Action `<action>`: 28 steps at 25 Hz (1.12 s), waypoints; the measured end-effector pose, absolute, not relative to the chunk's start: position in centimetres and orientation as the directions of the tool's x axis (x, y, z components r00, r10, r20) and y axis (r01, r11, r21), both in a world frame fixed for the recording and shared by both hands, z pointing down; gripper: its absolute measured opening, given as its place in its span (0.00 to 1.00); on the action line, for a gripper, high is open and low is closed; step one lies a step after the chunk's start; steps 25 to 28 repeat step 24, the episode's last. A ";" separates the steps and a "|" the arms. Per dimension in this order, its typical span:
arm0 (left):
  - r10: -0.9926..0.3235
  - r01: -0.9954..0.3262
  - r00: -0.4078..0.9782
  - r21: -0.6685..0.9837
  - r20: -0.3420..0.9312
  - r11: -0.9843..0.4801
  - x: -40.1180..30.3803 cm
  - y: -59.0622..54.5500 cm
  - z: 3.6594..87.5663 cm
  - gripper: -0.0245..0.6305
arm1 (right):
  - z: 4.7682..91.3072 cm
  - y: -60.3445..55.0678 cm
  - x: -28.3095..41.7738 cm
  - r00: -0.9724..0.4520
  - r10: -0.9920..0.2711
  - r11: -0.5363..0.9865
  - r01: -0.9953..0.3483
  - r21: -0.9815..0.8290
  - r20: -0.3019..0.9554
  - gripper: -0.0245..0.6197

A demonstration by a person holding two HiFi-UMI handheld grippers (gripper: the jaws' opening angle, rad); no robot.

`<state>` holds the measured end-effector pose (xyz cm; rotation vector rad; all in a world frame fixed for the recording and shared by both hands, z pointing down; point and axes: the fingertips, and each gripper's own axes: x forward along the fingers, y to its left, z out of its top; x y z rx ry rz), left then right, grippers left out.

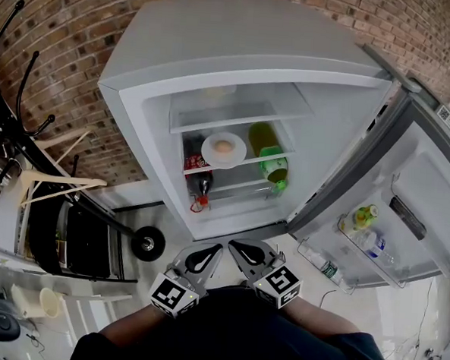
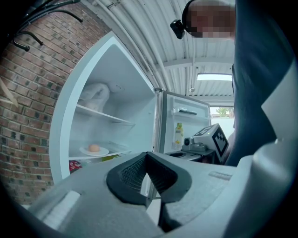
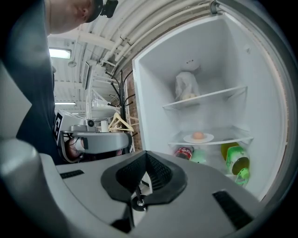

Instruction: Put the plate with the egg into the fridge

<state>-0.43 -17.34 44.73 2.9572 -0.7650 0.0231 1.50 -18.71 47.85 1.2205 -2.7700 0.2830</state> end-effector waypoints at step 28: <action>-0.499 -0.500 0.866 0.088 0.037 -0.862 -0.1 -16.9 44.1 0.04 | 47.7 -18.0 1.6 -0.683 -0.709 0.676 -0.729 -0.104 0.175 0.05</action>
